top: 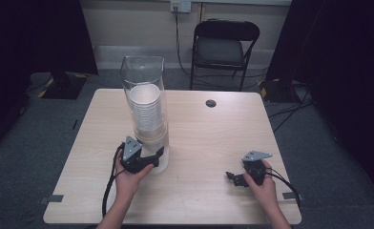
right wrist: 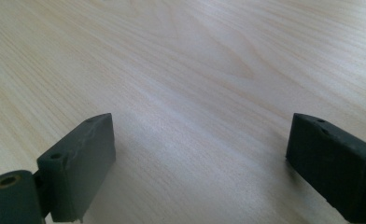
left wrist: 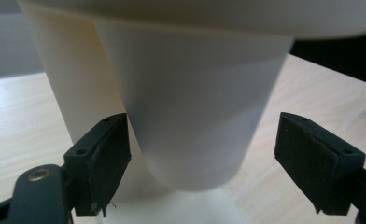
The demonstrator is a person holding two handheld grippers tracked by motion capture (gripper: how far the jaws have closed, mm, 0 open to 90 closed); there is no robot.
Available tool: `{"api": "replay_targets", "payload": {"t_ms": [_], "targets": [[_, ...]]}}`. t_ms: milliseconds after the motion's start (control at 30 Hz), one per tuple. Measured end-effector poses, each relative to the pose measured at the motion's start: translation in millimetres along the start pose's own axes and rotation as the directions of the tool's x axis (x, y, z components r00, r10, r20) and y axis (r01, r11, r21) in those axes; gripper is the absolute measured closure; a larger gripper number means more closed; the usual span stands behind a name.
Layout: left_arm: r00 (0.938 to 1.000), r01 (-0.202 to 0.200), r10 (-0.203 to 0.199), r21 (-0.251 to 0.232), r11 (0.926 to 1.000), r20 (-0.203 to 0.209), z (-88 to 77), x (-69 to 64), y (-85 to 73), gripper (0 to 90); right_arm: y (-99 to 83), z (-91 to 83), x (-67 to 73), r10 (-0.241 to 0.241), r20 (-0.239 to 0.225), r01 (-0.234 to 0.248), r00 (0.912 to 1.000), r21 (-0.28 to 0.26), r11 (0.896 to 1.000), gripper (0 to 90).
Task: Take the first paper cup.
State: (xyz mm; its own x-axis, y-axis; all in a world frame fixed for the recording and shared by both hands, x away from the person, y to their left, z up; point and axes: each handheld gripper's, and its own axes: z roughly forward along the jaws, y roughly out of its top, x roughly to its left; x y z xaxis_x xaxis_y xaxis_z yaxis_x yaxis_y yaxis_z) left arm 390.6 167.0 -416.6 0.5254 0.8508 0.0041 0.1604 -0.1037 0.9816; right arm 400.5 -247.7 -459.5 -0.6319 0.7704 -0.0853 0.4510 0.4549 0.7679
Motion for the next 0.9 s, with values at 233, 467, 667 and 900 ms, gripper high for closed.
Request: {"api": "replay_targets", "payload": {"t_ms": [233,467,667,900], "targets": [[0.9976,-0.05,0.049,-0.022,0.9985,-0.048,5.8,-3.5,-0.5,24.2,0.0,0.0,-0.1,0.0,-0.001,0.0,1.0,0.0,1.0,7.5],[0.9975,-0.035,0.033,-0.025,0.9991,-0.062,8.4,-1.8,-1.3,31.8,0.0,0.0,-0.2,-0.001,-0.003,0.001,1.0,0.0,1.0,7.5],[0.9983,-0.015,0.014,-0.021,0.9997,-0.056,11.3,-2.6,-3.1,33.2,0.0,0.0,-0.2,-0.001,-0.003,0.001,1.0,0.0,1.0,7.4],[0.9947,-0.077,0.077,0.002,0.997,-0.068,10.5,0.1,-3.9,34.6,0.0,0.0,-0.2,-0.002,-0.003,0.002,1.0,0.0,1.0,7.5]]}}
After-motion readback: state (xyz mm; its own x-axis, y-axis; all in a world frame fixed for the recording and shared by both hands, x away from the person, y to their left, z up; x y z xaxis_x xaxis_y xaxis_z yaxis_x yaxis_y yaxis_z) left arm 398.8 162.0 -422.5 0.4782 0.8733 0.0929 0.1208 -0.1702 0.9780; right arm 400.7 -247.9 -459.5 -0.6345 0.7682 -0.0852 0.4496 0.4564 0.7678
